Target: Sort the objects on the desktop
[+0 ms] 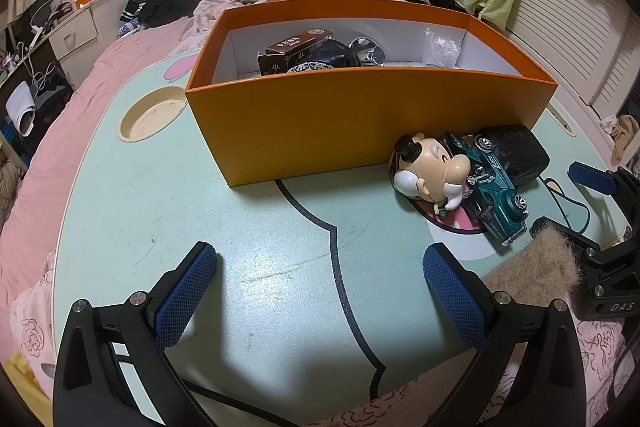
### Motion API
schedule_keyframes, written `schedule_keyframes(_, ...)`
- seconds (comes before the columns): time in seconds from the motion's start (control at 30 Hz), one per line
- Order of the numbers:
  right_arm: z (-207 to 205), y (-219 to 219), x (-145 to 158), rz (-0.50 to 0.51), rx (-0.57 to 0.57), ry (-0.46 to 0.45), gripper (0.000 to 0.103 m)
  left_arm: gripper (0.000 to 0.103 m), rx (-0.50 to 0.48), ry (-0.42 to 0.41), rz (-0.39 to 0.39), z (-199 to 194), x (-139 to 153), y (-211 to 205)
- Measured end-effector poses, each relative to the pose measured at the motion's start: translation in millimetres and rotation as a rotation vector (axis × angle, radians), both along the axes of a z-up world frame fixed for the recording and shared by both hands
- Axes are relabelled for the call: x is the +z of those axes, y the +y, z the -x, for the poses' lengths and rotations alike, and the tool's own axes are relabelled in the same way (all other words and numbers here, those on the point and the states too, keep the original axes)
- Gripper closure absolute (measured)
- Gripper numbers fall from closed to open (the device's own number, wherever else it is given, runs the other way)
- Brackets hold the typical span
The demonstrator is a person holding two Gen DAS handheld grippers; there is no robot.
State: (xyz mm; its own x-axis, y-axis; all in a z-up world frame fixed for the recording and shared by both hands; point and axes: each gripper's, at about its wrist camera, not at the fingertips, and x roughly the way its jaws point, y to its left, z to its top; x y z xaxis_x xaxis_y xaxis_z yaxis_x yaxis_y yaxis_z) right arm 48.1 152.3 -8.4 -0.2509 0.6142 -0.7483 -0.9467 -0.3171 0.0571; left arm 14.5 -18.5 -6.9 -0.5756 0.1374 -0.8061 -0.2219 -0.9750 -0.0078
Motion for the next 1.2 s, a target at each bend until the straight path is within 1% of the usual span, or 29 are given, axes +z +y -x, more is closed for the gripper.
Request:
schedule_keyframes(0.2, 0, 0, 0, -0.001, -0.004, 0.002, 0.000, 0.000, -0.002, 0.000, 0.000, 0, 0, 0)
schedule_keyframes(0.4, -10, 4, 8, -0.007, -0.055, 0.028, 0.000, 0.000, -0.005, 0.000, 0.000, -1, 0, 0)
schedule_keyframes(0.5, -11, 7, 10, -0.006, -0.058, 0.035, 0.000, 0.000, -0.006, 0.000, 0.000, -1, 0, 0)
schedule_keyframes(0.6, -7, 10, 13, -0.005, -0.049, 0.037, 0.000, 0.000, -0.007, 0.001, -0.001, -1, 0, 0)
schedule_keyframes(0.7, -1, 14, 25, -0.038, -0.044, 0.057, 0.000, 0.000, -0.009, 0.001, 0.000, 0, 1, 0)
schedule_keyframes(0.9, 20, 39, 38, -0.042, -0.010, 0.032, 0.002, 0.000, -0.011, 0.001, -0.001, 0, 0, 0)
schedule_keyframes(0.97, 28, 46, 35, -0.013, 0.000, 0.029, 0.003, 0.000, -0.012, 0.001, -0.001, 0, 0, 0)
schedule_keyframes(1.07, 39, 56, 27, 0.039, 0.044, 0.026, 0.005, 0.000, -0.013, 0.001, -0.001, 0, 0, 1)
schedule_keyframes(1.1, 42, 57, 24, 0.054, 0.050, 0.007, 0.011, 0.000, -0.015, 0.001, -0.001, 0, 0, 1)
schedule_keyframes(1.13, 45, 58, 19, 0.065, 0.044, -0.017, 0.015, 0.000, -0.015, 0.001, 0.000, 0, 0, 1)
schedule_keyframes(1.2, 44, 55, 15, 0.053, 0.049, -0.016, 0.033, 0.000, -0.016, 0.001, 0.001, 0, 0, 0)
